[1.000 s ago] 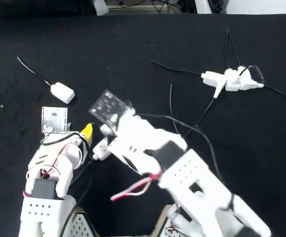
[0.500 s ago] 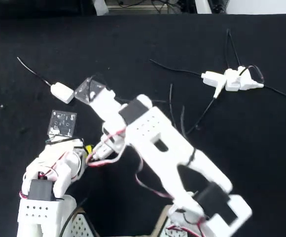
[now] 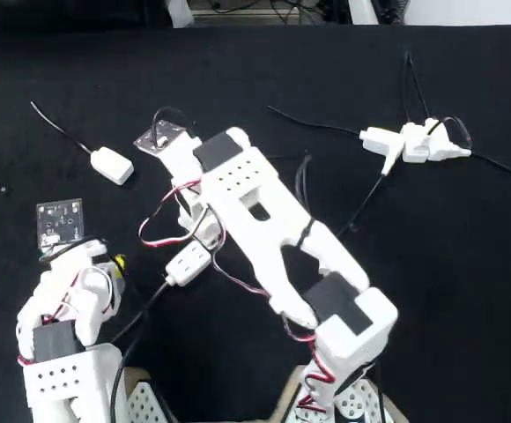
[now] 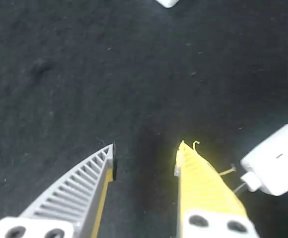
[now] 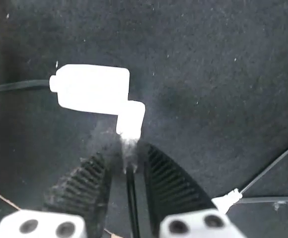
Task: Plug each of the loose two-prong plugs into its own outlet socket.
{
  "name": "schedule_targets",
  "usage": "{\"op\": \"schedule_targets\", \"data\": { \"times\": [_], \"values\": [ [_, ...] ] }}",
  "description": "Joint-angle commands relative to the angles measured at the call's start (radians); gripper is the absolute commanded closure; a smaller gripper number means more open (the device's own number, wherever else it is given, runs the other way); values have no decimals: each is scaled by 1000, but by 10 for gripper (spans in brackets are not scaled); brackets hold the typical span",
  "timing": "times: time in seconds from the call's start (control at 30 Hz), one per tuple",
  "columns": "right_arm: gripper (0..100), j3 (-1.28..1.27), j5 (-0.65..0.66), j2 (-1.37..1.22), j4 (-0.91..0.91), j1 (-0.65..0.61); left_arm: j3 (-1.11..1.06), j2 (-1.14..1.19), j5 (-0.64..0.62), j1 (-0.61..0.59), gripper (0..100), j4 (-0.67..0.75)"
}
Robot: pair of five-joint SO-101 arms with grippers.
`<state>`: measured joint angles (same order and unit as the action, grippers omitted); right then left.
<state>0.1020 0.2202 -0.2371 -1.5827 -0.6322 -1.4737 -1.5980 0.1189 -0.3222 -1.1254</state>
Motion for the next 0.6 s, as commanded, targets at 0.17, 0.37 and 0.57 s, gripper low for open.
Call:
{"op": "schedule_targets", "data": {
  "times": [0.17,0.37,0.57],
  "values": [
    [988,148,2,-76,-20,12,-54,-11,9,-16,791,0],
    [988,156,0,-91,-49,-17,-56,-11,8,-16,791,0],
    [988,156,0,-93,-63,-51,-56,-11,8,-16,791,0]
  ]
}}
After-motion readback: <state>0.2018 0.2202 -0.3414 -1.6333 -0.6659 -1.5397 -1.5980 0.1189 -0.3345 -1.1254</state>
